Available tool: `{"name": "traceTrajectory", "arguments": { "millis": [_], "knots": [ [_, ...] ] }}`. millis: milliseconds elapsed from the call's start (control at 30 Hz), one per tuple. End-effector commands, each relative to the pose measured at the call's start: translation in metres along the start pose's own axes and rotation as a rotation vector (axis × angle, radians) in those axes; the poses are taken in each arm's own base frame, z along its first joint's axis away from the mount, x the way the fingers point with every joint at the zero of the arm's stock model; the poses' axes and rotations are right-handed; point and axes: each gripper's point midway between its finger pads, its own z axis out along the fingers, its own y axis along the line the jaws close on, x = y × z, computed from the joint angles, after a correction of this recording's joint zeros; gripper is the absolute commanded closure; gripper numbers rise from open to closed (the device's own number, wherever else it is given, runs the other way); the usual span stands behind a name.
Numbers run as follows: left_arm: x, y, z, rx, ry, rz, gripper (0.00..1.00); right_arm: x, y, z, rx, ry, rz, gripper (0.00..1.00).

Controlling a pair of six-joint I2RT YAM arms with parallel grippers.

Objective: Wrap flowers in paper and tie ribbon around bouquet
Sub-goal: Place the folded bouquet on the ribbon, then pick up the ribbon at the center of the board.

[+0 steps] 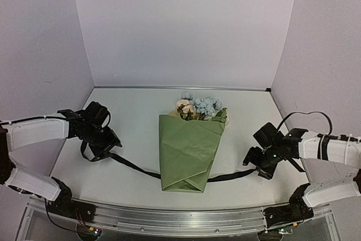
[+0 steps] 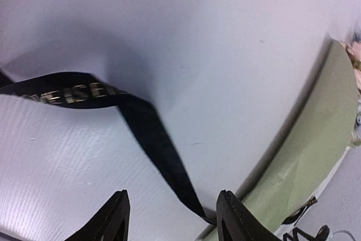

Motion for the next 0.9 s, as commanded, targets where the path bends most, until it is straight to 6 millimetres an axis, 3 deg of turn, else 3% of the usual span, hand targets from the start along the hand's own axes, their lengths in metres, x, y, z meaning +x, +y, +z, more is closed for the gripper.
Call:
{"name": "traceTrajectory", "arguments": {
  "millis": [0,167,400,567,700,867],
  "knots": [
    [-0.009,0.034,0.003,-0.056,-0.076,-0.207,0.46,-0.015,-0.029,-0.003,0.042,-0.124,0.068,0.14],
    [-0.028,0.035,0.019,-0.083,-0.133,-0.25,0.46,-0.019,-0.034,-0.007,0.041,-0.152,0.047,0.12],
    [-0.058,0.041,0.029,-0.1,-0.218,-0.278,0.48,-0.023,-0.058,-0.002,0.09,-0.196,0.111,0.07],
    [-0.071,0.043,0.034,-0.085,-0.25,-0.278,0.5,-0.025,-0.059,-0.001,0.104,-0.194,0.108,0.07],
    [-0.072,0.046,0.041,-0.113,-0.234,-0.264,0.54,-0.026,-0.06,0.002,0.113,-0.196,0.116,0.11],
    [-0.071,0.052,0.048,-0.139,-0.22,-0.247,0.66,-0.026,-0.055,0.007,0.12,-0.175,0.114,0.22]
  ]
}}
